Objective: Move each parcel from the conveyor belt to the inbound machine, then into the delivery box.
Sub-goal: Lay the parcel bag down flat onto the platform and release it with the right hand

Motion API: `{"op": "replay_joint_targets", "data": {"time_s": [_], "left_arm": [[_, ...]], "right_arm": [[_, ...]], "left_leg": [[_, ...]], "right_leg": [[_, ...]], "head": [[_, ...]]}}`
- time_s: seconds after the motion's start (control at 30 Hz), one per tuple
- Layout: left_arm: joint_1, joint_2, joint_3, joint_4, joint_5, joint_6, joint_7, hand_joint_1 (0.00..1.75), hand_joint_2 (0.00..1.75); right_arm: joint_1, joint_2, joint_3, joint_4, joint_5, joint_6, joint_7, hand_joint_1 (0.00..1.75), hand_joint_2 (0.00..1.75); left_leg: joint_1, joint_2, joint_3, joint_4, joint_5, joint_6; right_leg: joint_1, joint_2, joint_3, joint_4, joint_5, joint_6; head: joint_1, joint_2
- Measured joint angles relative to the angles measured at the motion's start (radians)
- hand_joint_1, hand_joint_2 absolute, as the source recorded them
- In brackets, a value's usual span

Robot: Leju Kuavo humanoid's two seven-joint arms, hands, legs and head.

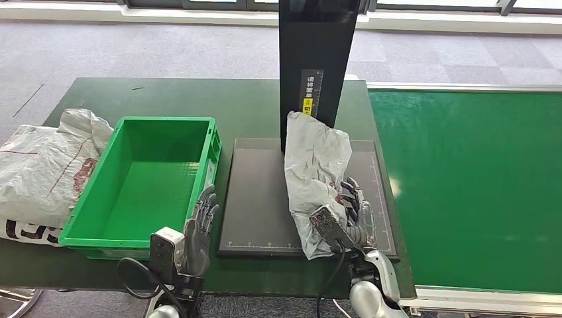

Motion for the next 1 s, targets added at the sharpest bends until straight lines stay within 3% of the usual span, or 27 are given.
{"op": "replay_joint_targets", "data": {"time_s": [0.3, 0.53, 0.67, 0.83, 1.0], "left_arm": [[-0.013, -0.008, 0.0, 0.018, -0.031, 0.003, -0.031, 0.0, 0.0], [-0.028, -0.008, 0.0, 0.019, -0.054, -0.041, -0.067, 0.0, 0.0], [-0.067, -0.007, -0.007, 0.011, -0.226, -0.025, -0.082, 0.0, 1.75], [-0.206, -0.005, -0.07, 0.034, -0.553, -0.028, -0.044, 0.0, 1.75], [-0.302, -0.006, -0.115, 0.082, -0.617, -0.024, -0.031, 0.0, 1.75]], "right_arm": [[0.024, 0.001, 0.0, -0.027, -0.033, 0.001, -0.021, 0.0, 1.75], [0.091, -0.021, -0.011, -0.118, -0.154, -0.001, -0.09, 0.0, 1.75], [0.16, -0.043, -0.017, -0.219, -0.238, -0.03, -0.163, 0.0, 1.75], [0.227, -0.068, -0.017, -0.393, -0.336, -0.143, -0.347, 0.0, 1.75], [0.259, -0.084, -0.008, -0.5, -0.348, -0.174, -0.384, 0.0, 1.75]], "left_leg": [[0.0, 0.0, 0.0, 0.0, 0.0, 0.0], [0.0, 0.0, -0.001, 0.0, 0.0, 0.0], [0.0, -0.001, -0.001, 0.0, 0.0, 0.0], [0.0, -0.001, -0.001, 0.0, 0.0, 0.0], [0.0, 0.001, -0.001, 0.0, 0.0, 0.0]], "right_leg": [[0.0, 0.0, -0.001, 0.0, 0.0, 0.0], [0.0, 0.0, -0.001, 0.0, 0.0, 0.0], [0.0, -0.001, -0.002, 0.0, 0.0, 0.0], [0.0, -0.001, -0.001, 0.0, 0.0, 0.0], [0.0, 0.001, -0.002, 0.0, 0.001, -0.001]], "head": [[0.0, 0.0], [0.0, 0.0], [0.0, 0.0], [0.0, 0.0], [0.0, 0.0]]}}
